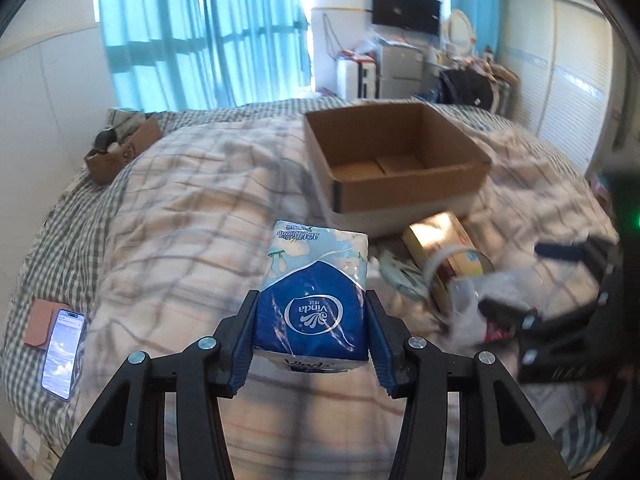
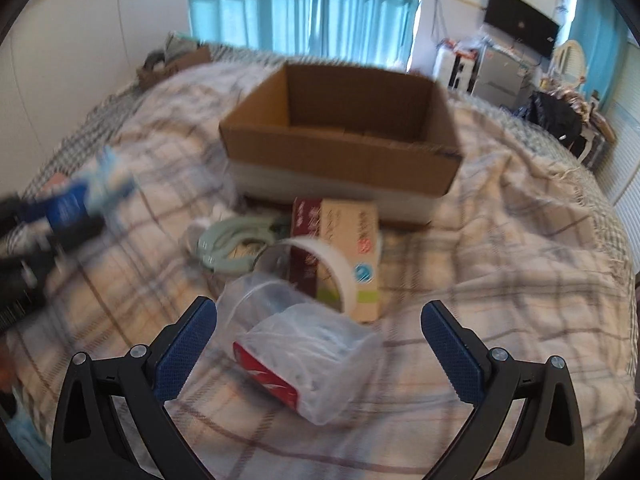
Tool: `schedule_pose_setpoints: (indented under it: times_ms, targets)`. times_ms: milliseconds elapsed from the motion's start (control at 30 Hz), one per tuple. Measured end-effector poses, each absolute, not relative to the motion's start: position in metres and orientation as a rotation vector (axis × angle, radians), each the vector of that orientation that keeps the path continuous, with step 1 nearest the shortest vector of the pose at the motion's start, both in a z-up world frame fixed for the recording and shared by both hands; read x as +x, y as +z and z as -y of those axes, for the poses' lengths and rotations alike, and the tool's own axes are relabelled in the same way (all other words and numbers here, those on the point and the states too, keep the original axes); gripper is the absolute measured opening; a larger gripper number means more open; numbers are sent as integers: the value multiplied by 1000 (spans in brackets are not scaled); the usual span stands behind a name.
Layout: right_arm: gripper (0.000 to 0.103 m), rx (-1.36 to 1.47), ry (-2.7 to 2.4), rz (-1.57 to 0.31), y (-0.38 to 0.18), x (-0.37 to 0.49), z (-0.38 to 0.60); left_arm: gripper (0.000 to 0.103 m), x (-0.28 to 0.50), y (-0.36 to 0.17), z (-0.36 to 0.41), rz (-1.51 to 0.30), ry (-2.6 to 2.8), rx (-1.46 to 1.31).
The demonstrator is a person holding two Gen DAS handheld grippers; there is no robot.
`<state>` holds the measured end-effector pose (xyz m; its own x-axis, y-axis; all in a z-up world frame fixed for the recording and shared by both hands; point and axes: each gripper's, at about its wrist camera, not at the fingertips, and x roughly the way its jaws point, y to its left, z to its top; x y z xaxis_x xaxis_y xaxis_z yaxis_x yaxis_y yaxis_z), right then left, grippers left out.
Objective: Organize objects
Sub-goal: 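Grasp the blue tissue pack with the left gripper while the right gripper grasps the clear cup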
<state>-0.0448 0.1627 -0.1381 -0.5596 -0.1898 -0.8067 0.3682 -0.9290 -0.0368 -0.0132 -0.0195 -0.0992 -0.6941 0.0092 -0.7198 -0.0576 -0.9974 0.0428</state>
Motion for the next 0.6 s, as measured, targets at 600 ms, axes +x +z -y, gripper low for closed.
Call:
schedule_pose_setpoints:
  times_ms: [600]
  targets:
    - [67,1249,-2414,-439,-145,-25,-138,51,-21,-105,13,7,2784,-1251]
